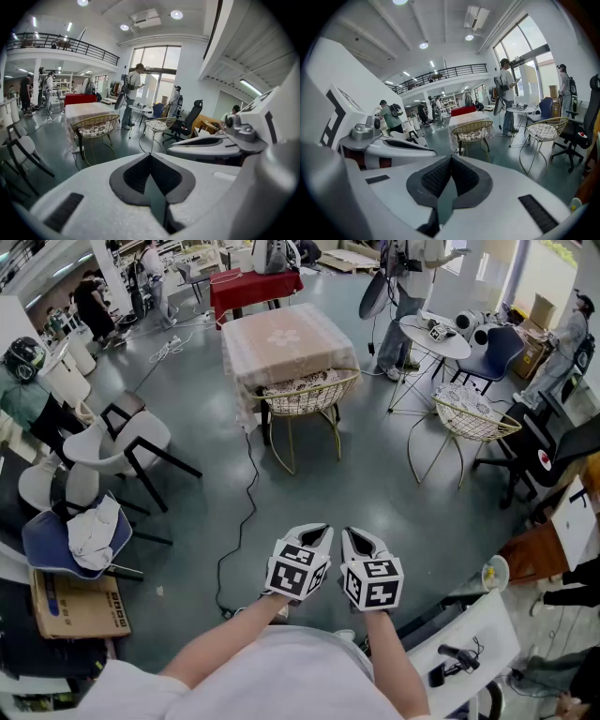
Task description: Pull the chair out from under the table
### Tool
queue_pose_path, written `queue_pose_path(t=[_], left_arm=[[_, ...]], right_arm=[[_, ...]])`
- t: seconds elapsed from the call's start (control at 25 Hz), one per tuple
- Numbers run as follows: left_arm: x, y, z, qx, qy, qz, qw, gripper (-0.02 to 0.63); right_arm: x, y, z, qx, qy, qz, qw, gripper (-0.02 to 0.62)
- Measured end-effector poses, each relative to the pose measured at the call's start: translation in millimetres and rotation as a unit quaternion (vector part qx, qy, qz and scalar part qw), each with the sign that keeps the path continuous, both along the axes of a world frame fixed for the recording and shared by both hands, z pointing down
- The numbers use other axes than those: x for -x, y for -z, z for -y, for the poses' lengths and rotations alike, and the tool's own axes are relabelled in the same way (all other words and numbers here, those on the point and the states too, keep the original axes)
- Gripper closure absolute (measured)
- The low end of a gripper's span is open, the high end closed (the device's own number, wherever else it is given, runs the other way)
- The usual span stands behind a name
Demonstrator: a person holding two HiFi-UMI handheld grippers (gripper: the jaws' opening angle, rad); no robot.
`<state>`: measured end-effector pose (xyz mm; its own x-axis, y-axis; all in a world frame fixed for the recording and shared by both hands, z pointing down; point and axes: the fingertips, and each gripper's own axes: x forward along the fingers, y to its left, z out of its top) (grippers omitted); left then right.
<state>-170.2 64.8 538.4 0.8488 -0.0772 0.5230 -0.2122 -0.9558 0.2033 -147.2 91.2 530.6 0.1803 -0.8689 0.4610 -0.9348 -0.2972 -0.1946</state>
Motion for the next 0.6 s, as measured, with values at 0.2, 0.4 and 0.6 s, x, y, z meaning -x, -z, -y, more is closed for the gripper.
queue_pose_path(t=[0.2, 0.4, 0.6], left_arm=[[-9.3, -0.4, -9.3, -0.001, 0.0, 0.004, 1.0, 0.601], [-24.5, -1.5, -24.9, -0.005, 0.003, 0.01, 0.9999, 0.601], [-43.2, -2.2, -43.6, -0.008, 0.013, 0.016, 0.9998, 0.6]], right_arm=[[-7.5, -2.0, -9.1, -0.002, 0.003, 0.009, 1.0, 0.594], [-20.7, -2.2, -26.7, -0.005, 0.013, 0.012, 1.0, 0.592], [-38.7, -3.3, -49.9, -0.002, 0.024, 0.009, 1.0, 0.592]])
